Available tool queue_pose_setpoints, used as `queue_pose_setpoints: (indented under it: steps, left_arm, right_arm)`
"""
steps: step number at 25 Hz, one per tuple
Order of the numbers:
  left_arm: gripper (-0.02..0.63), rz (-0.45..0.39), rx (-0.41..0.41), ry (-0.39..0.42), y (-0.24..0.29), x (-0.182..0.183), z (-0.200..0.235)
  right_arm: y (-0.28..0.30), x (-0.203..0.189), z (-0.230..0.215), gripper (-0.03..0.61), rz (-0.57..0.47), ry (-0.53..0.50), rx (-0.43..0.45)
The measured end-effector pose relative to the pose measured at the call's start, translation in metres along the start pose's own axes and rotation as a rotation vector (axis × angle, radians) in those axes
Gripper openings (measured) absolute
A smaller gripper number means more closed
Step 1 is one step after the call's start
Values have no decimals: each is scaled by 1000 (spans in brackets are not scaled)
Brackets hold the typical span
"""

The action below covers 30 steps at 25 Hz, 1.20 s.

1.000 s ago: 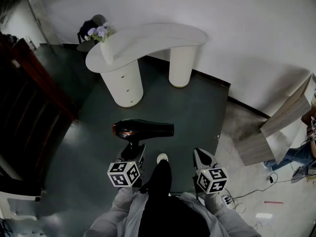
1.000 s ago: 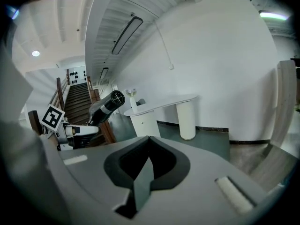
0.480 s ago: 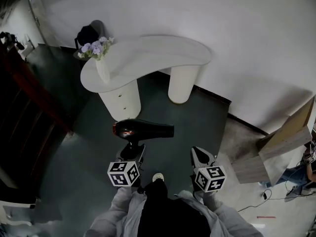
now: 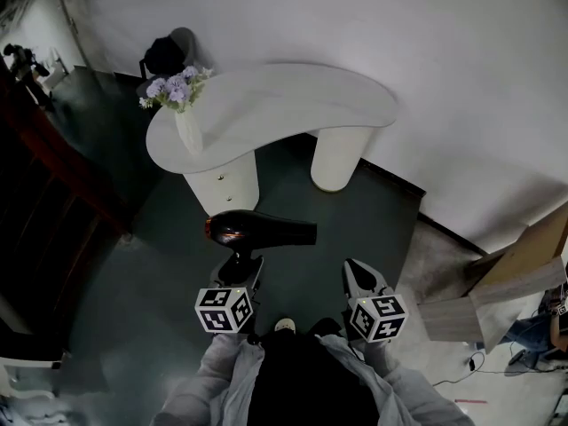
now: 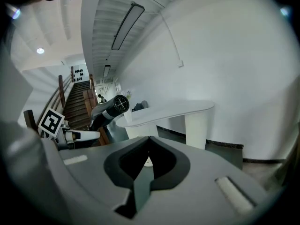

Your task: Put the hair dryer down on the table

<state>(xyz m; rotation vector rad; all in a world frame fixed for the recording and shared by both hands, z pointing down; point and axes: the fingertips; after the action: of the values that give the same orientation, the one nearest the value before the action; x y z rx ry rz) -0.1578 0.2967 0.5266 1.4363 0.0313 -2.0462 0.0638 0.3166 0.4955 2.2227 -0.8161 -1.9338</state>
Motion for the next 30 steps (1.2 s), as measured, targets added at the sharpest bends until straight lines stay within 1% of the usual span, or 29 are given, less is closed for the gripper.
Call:
queue_pose_setpoints:
  steps: [4,8,15,18,23,27,30]
  left_arm:
    - [267,6,3,-15,4,-5,3]
    - [267,21,27,-8,20,-5,11]
    - [267,26,41,-8,62,13,25]
    - [267,27,54,-8,94,33,34]
    - [267,18,79,3,157,76,53]
    - [267,-17,103,7,207,118,67]
    - [267,-40,120,1,243,143,81]
  right_arm:
    - [11,-1,-2,11,14,-10,10]
    - [31,-5,-10,11,39,-8,24]
    - [79,9,-28,11,61,-8,53]
    - [111,31,-42,11,57,-7,70]
    - [180,76,-70,11,51,-28,102]
    - [230,120,-95,11,31,-49,127]
    - [268,145,-116,11,16,-55,137]
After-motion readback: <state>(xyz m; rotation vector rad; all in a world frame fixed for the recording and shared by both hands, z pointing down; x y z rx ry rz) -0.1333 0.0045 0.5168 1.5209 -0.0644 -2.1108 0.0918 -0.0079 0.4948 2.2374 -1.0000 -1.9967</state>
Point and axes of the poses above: the fingertips, and each gripper's own axes: y forward along the fingers, z to its left, x out of its top, and after that the axes turned 6 degrees about -x, right-handed
